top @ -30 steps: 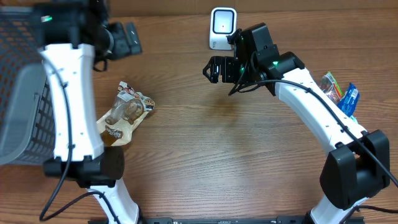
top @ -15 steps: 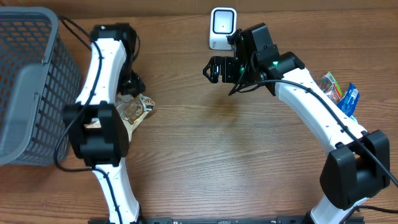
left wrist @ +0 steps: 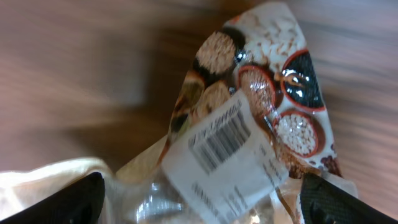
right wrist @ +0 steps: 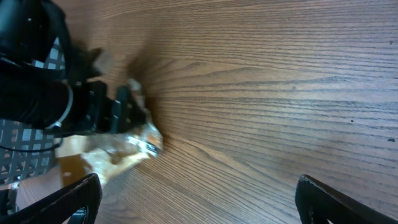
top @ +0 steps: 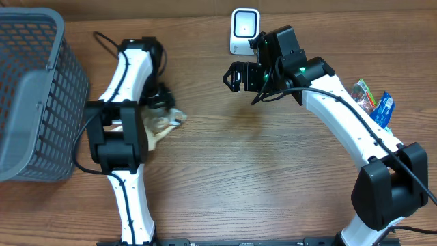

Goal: Scan the item barcode
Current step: 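Push the clear mushroom bag right toward mid-table with the left gripper, then move the right gripper left and grasp the clear mushroom bag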

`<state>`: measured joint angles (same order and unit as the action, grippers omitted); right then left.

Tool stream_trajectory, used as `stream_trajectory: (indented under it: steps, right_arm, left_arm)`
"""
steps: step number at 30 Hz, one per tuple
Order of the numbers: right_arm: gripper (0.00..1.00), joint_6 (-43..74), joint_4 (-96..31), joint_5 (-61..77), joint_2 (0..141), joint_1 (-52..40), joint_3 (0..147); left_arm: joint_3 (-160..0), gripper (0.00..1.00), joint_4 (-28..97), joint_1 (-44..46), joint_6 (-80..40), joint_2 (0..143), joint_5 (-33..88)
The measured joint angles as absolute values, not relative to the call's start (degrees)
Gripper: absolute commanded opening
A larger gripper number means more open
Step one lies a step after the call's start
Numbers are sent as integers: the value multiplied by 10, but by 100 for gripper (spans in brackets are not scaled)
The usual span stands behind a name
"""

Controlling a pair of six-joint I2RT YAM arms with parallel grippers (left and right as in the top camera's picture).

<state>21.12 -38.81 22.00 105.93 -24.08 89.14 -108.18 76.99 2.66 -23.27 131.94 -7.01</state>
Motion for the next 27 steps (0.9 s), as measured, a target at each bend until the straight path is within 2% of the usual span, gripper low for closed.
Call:
stream_trajectory:
  steps: [4,11,16,21,27]
  right_arm:
    - [100,210,-392,214,1059,-241,891]
    - [100,210,-399,199,1059,-240,891]
    - [100,210,-400,196,1059,-234,891]
    - [100,213,-427,197,1059,-207,891]
    - [97,246,-487,195,1060,-183,892]
  left_arm:
    - [-1081,92,750,73,-144,1319,79]
    - [-1086,92,749,130,-83,1320,207]
    - [-1162,91,798,124,-70,1329,233]
    - [-1322,92,867,79,-79,1331,234]
    - [-1457,100,895,10,-108,1331,215]
